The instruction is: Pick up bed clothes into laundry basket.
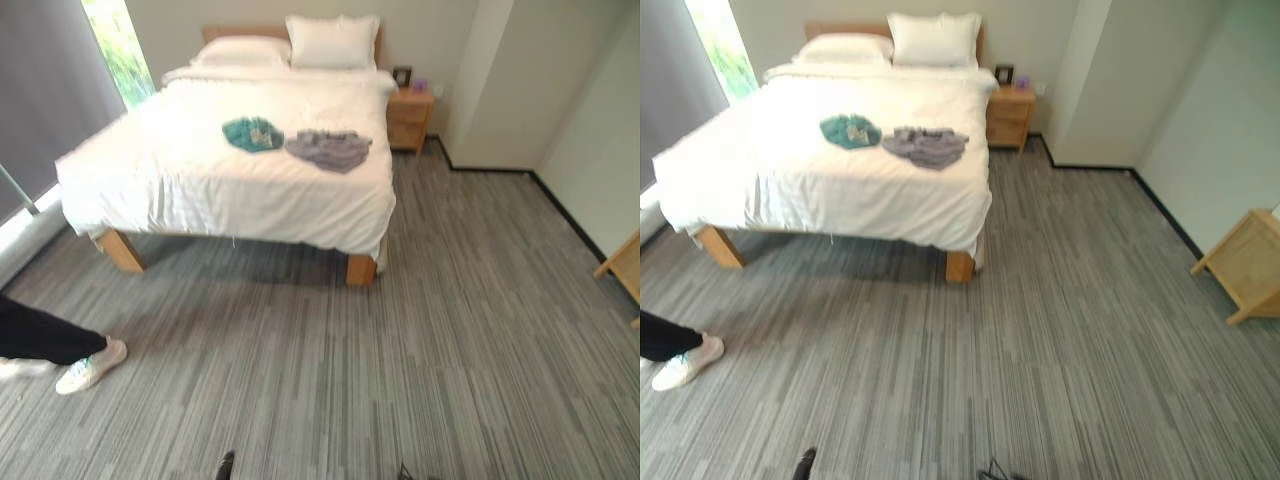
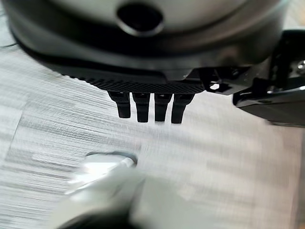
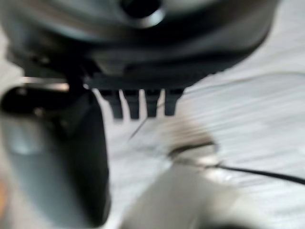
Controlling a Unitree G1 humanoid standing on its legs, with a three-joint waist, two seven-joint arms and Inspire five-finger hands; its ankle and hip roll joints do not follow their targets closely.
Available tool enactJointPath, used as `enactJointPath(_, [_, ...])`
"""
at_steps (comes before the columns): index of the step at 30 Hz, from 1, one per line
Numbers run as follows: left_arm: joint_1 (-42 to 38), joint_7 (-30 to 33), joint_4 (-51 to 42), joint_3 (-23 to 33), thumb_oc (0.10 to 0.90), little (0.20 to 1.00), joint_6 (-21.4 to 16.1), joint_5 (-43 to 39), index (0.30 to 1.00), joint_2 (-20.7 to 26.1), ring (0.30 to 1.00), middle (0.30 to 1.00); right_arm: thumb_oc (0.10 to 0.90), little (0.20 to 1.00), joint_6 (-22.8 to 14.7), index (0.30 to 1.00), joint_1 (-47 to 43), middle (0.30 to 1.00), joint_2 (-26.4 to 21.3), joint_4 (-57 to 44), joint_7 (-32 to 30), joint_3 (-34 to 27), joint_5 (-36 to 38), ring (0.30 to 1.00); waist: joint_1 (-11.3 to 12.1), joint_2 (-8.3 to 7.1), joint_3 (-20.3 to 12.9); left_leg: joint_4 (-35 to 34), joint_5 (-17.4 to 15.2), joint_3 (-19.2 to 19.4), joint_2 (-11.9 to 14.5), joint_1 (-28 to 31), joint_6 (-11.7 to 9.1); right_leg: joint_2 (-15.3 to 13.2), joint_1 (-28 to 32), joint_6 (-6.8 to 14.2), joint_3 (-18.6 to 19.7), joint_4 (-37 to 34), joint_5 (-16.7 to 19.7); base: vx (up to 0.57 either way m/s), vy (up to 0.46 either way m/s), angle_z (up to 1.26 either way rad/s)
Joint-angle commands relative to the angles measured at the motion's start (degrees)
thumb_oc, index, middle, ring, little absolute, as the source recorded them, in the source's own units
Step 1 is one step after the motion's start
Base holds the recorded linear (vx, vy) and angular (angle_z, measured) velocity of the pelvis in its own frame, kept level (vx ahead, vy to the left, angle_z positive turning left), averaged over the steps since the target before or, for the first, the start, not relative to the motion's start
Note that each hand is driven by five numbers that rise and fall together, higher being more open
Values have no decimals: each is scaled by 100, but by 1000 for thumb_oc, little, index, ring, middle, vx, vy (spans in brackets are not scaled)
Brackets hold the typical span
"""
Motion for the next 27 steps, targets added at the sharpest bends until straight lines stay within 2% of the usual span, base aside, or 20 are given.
enactJointPath(1, [-821, 17, -105, 140, 800, 900, -519, -226, 900, 134, 900, 900, 800, 900, -202, 900, -169, 900, -204, 147, 13, 89, 351, 900, -9, -256, 281, -892, 49, -141, 241, 540, -350, -756, 729, 931, -3, -1713, 900, 3, -11, -3])
enactJointPath(6, [-1050, 130, -534, 152, 800, 900, -637, -692, 900, 191, 900, 900, 800, 900, -375, 900, -301, 900, -171, -627, -68, 178, 688, 900, -7, -275, 259, -903, 55, -169, 262, 575, -384, -741, 804, 921, -43, -1746, 868, 4, -7, -4])
enactJointPath(8, [-1144, 211, -976, 95, 800, 900, -718, -836, 900, 230, 900, 900, 800, 900, -498, 900, -308, 900, -191, -1388, -180, 193, 833, 900, -49, -272, 275, -902, 60, -154, 272, 592, -393, -732, 800, 926, -34, -1739, 868, -22, 0, 0])
enactJointPath(9, [-1118, 347, -1814, 18, 800, 900, -773, -871, 900, 328, 900, 900, 800, 900, -627, 900, -212, 900, -273, -2639, -273, 120, 946, 900, -94, -252, 290, -894, 96, -108, 280, 562, -398, -726, 722, 931, 12, -1695, 904, 0, 0, 0])
enactJointPath(11, [-1106, 350, -1820, 14, 800, 900, -769, -870, 900, 326, 900, 900, 800, 900, -621, 900, -197, 900, -271, -2650, -279, 121, 943, 900, -93, -246, 302, -905, 56, -110, 284, 615, -398, -723, 775, 936, 7, -1705, 868, -10, 11, -7])
enactJointPath(12, [-1174, 427, -2660, -115, 800, 900, -822, -864, 900, 488, 900, 900, 800, 900, -876, 900, -213, 900, -346, -3379, -432, -24, 1094, 900, -122, -205, 309, -892, 96, -81, 288, 572, -394, -727, 711, 933, 25, -1663, 901, -5, 15, -13])
enactJointPath(13, [-1167, 428, -2662, -118, 800, 900, -819, -863, 900, 487, 900, 900, 800, 900, -875, 900, -206, 900, -345, -3381, -434, -23, 1092, 900, -123, -200, 316, -903, 57, -84, 291, 617, -393, -725, 756, 939, 18, -1672, 864, -39, 29, -10])
enactJointPath(14, [-1214, 538, -3661, -170, 800, 900, -826, -693, 900, 769, 900, 900, 800, 900, -921, 900, -229, 900, -487, -4336, -478, -187, 1036, 900, -145, -174, 326, -899, 100, -74, 286, 564, -391, -729, 690, 939, 20, -1645, 906, 0, 0, 0])
enactJointPath(16, [-1261, 565, -4262, -196, 800, 900, -799, -653, 900, 930, 900, 900, 800, 900, -1012, 900, -260, 900, -630, -4782, -631, -294, 795, 900, -137, -148, 335, -902, 98, -79, 289, 571, -386, -739, 692, 943, -8, -1632, 901, -15, 13, 1])
enactJointPath(17, [-1259, 567, -4267, -195, 800, 900, -795, -652, 900, 931, 900, 900, 800, 900, -1009, 900, -258, 900, -628, -4786, -634, -294, 792, 900, -139, -149, 338, -901, 97, -81, 289, 573, -386, -739, 695, 943, -9, -1632, 900, 0, 0, 0])
enactJointPath(18, [-1326, 576, -4981, -160, 800, 900, -767, -612, 900, 1088, 900, 900, 800, 900, -1036, 900, -275, 900, -705, -5427, -636, -418, 708, 900, -132, -131, 359, -895, 95, -96, 287, 567, -377, -749, 685, 943, -48, -1603, 892, 0, 0, 0])
enactJointPath(19, [-1337, 600, -5223, -152, 800, 900, -750, -559, 900, 1134, 900, 900, 800, 900, -1066, 900, -273, 900, -721, -5577, -652, -457, 663, 900, -119, -131, 372, -895, 91, -103, 286, 563, -371, -752, 682, 942, -60, -1594, 882, 0, 0, 0])
enactJointPath(21, [-1333, 600, -5514, -98, 800, 900, -735, -646, 900, 1138, 900, 900, 800, 900, -1093, 900, -241, 900, -674, -6089, -614, -488, 697, 900, -115, -135, 398, -892, 87, -113, 276, 557, -359, -765, 668, 938, -69, -1565, 871, 6, 3, 2])
enactJointPath(27, [-1322, 590, -5582, -99, 800, 900, -629, -735, 900, 1059, 900, 900, 800, 900, -995, 900, -270, 900, -642, -6187, -593, -357, 635, 900, -80, -141, 500, -772, 34, -86, 215, 445, -318, -821, 565, 966, -40, -1507, 875, 11, 17, -1])
